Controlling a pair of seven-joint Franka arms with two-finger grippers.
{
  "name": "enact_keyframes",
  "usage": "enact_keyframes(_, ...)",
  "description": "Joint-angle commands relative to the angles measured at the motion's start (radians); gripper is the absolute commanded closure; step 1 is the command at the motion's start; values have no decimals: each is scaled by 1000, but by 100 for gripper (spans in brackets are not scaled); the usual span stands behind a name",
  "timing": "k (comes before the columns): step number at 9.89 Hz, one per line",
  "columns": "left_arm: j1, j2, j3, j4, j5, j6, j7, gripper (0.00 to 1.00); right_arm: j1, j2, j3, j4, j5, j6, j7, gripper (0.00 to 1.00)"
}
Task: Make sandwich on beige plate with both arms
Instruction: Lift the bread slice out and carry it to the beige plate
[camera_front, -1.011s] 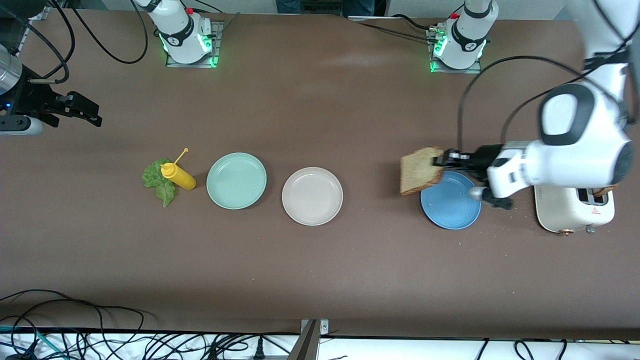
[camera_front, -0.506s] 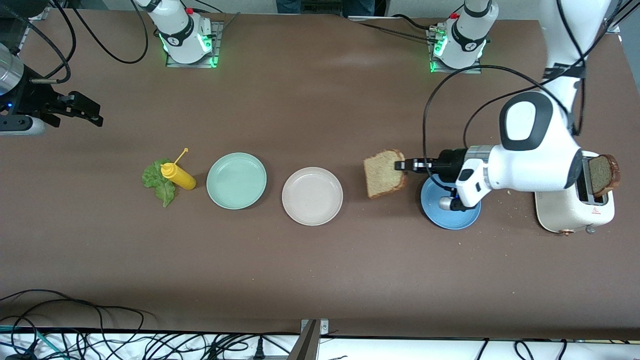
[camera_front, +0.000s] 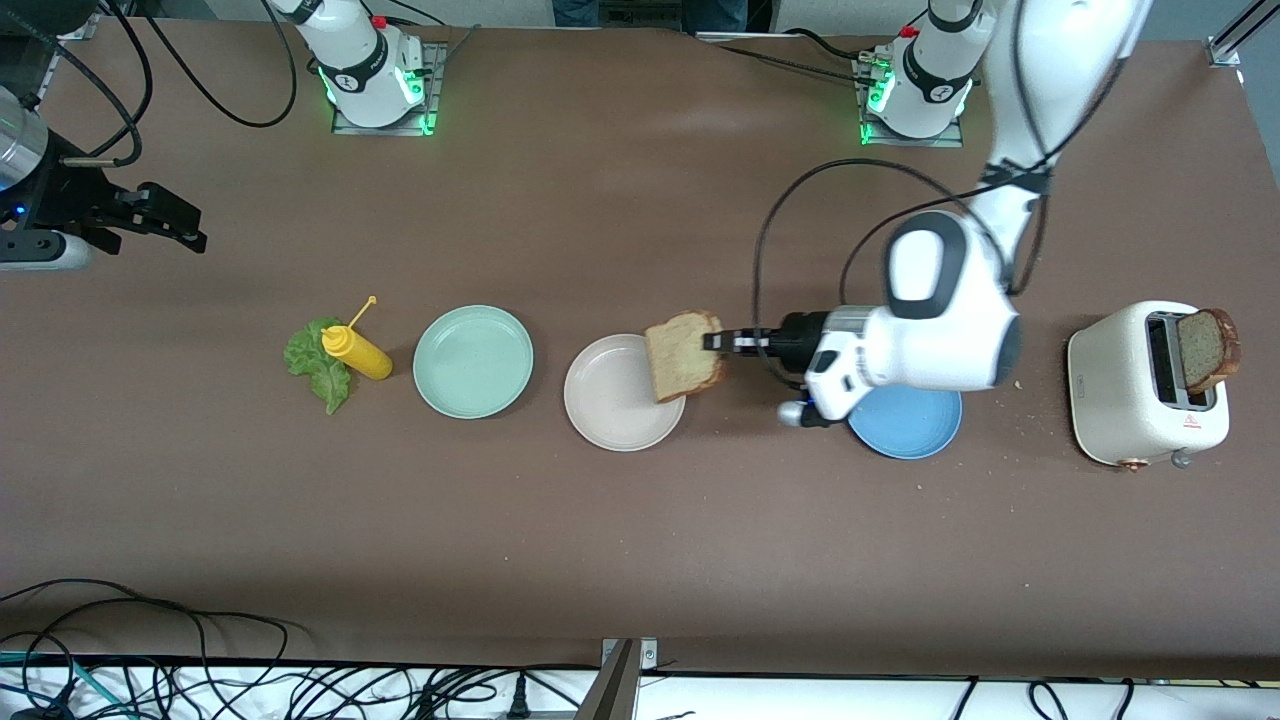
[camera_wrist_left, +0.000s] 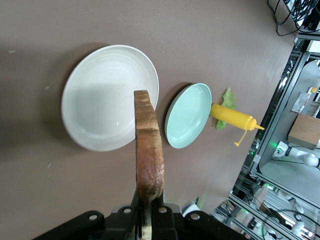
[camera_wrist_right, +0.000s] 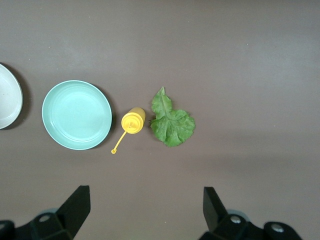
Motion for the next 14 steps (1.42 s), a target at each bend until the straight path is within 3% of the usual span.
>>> enact_keyframes(1, -67, 65, 10, 25, -43, 112, 65, 100, -1, -9, 0, 5, 16, -14, 8, 0)
enact_keyframes(3, -124, 114, 10, 25, -58, 232, 93, 100, -1, -14, 0, 2, 16, -14, 9, 0)
enact_keyframes(7, -179, 152, 10, 23, -95, 329, 93, 100, -1, -14, 0, 2, 16, -14, 8, 0)
enact_keyframes(12, -195, 192, 10, 17, -83, 366, 137, 100, -1, -14, 0, 0, 16, -15, 8, 0)
enact_keyframes(13, -193, 205, 11, 10, -83, 366, 171, 92, -2, -14, -1, 2, 16, -14, 8, 0)
enact_keyframes(14, -193, 211, 13, 8, -84, 366, 179, 39, -1, -14, -1, 2, 16, -14, 8, 0)
